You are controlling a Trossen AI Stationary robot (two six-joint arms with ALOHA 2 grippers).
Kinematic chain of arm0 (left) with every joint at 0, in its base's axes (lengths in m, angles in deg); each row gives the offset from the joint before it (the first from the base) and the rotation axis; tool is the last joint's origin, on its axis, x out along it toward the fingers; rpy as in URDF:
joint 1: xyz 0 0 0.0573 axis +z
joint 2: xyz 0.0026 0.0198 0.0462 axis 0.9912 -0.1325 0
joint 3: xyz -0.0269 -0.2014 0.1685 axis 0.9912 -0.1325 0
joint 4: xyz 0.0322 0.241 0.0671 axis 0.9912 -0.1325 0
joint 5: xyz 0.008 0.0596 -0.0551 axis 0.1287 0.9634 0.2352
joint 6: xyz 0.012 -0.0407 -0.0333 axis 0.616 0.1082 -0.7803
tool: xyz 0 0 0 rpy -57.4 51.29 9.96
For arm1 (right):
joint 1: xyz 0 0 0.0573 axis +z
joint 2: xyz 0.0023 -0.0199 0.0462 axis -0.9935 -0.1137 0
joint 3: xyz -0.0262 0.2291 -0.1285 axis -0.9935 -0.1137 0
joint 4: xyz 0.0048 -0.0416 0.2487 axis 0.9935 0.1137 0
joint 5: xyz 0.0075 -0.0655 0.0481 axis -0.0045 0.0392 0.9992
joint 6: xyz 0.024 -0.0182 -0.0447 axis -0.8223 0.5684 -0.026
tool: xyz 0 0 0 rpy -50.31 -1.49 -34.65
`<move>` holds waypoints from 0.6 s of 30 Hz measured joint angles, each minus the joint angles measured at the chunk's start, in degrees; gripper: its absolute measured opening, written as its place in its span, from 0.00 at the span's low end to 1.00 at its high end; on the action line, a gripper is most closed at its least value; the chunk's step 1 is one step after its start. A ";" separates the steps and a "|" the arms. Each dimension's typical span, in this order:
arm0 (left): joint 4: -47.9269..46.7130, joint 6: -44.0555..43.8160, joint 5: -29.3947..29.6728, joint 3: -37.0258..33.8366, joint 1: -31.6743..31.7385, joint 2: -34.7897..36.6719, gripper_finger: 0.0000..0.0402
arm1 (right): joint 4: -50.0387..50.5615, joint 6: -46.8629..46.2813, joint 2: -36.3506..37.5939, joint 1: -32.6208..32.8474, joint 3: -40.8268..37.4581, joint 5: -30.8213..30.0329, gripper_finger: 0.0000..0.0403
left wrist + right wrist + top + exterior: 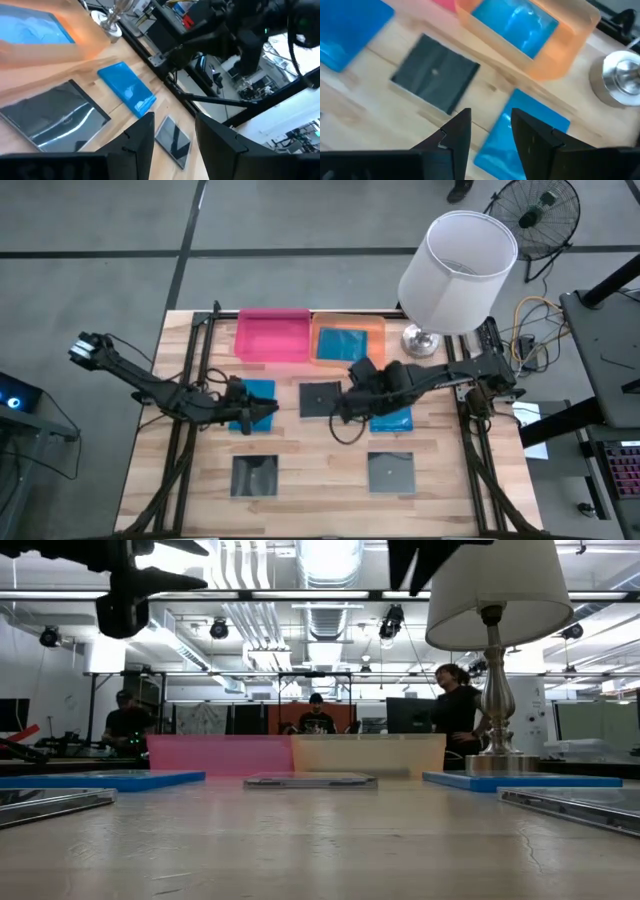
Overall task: Pick & place jewel cases by type
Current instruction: Put the right blue CD case into the orange bin
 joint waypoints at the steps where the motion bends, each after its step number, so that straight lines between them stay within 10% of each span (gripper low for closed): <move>1: 0.37 -0.02 0.22 0.54 0.01 -0.71 0.31 | 0.09 -0.61 0.00 0.68 -1.22 -0.43 0.33; 18: 0.63 0.07 0.13 7.81 2.65 -12.69 0.31 | -14.67 -23.11 8.75 7.73 -26.44 4.87 0.26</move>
